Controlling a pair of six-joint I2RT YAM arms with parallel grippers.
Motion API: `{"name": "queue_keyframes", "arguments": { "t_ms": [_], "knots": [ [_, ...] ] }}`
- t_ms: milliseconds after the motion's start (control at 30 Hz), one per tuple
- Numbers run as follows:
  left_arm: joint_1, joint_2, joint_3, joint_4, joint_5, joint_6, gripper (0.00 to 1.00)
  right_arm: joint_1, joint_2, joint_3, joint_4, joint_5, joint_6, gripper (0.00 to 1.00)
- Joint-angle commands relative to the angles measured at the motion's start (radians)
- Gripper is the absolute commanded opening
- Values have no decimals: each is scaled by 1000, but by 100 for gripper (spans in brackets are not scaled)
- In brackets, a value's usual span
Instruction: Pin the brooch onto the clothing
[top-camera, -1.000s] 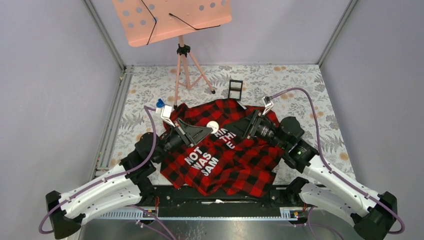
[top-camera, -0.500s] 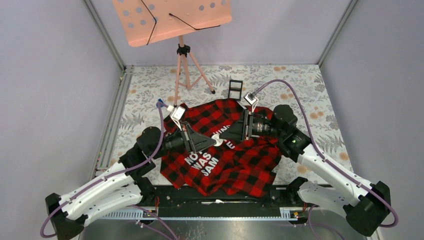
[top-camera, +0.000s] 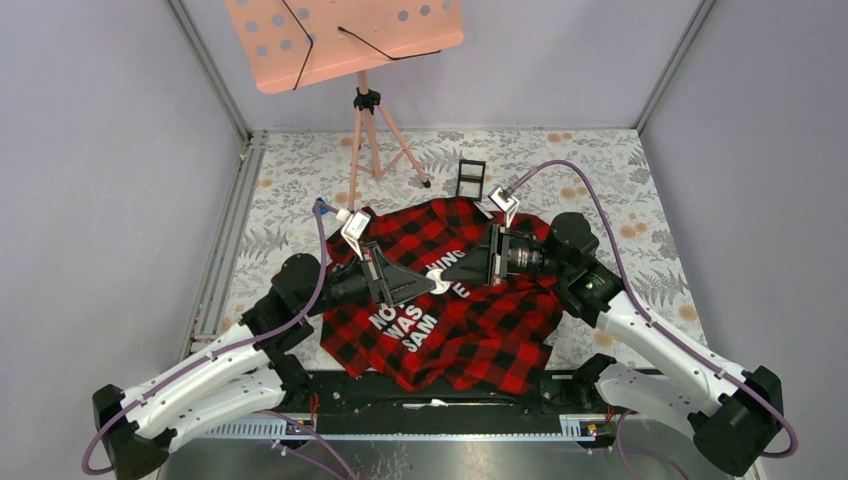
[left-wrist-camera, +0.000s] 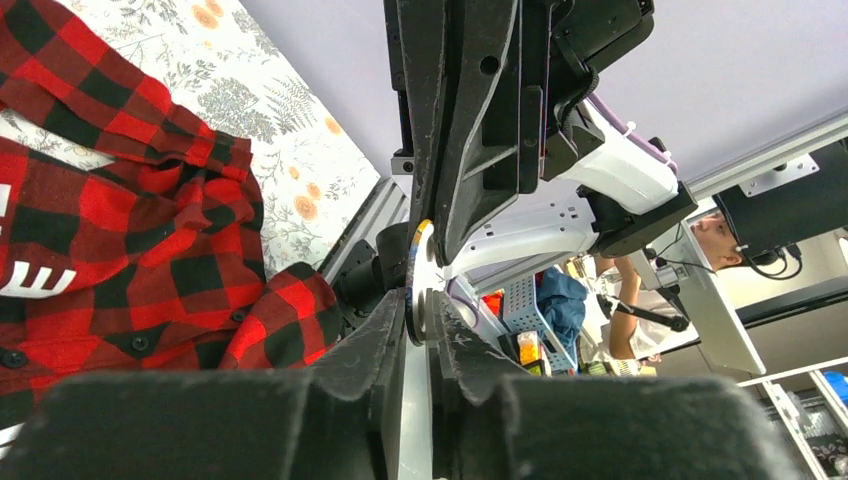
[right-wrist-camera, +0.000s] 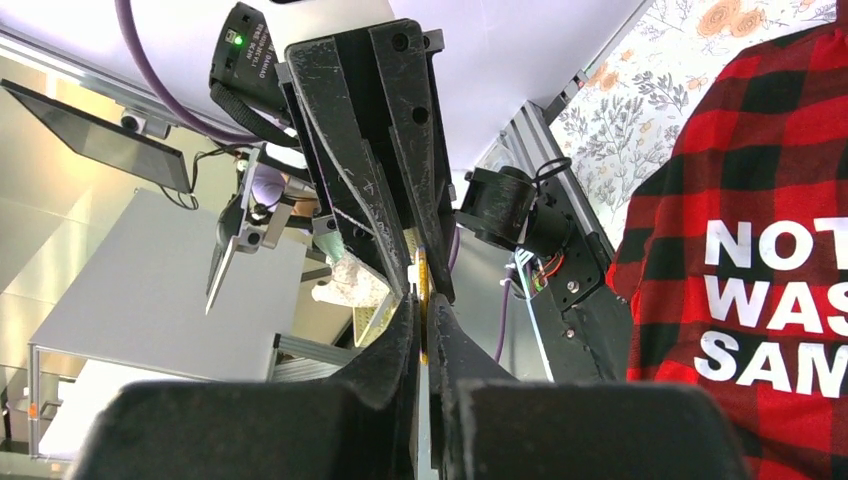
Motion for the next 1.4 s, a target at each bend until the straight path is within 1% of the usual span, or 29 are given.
{"name": "queue_keyframes", "arguments": {
  "t_ms": [0,133,333,400,533,633,700,833,867,900,1000,1067,1300,1367],
  "knots": [
    [3,-14,-21,106,5,-4,19,-1,-54,-28,105,54,20,0],
    [4,-26,-49,148,-2,-32,32,1,-66,-40,144,62,33,0],
    [5,-25,-67,198,-8,-67,32,1,-59,-38,154,48,35,0],
    [5,-24,-72,222,-11,-80,31,1,-61,-39,155,46,35,0],
    [5,-20,-81,244,-21,-96,22,0,-63,-44,154,43,32,0],
    [5,-21,-91,260,-29,-108,20,1,-63,-43,148,34,28,0],
    [5,-21,-94,264,-29,-113,16,0,-64,-40,139,25,19,0],
    [4,-20,-96,264,-35,-113,0,0,-69,-25,99,13,0,0],
    [4,-20,-97,263,-37,-110,0,1,-68,-18,87,5,-4,0],
    [4,-20,-99,260,-40,-107,0,1,-65,-9,72,-3,-10,3],
    [5,-20,-100,257,-37,-91,0,1,-61,-6,66,-15,-3,19],
    [5,-20,-100,253,-35,-83,0,0,-58,-14,106,-22,20,23],
    [4,-26,-100,235,-39,-71,0,0,-37,-21,164,-51,70,27],
    [4,-26,-100,235,-37,-69,0,1,-32,-18,159,-52,72,24]
  ]
}}
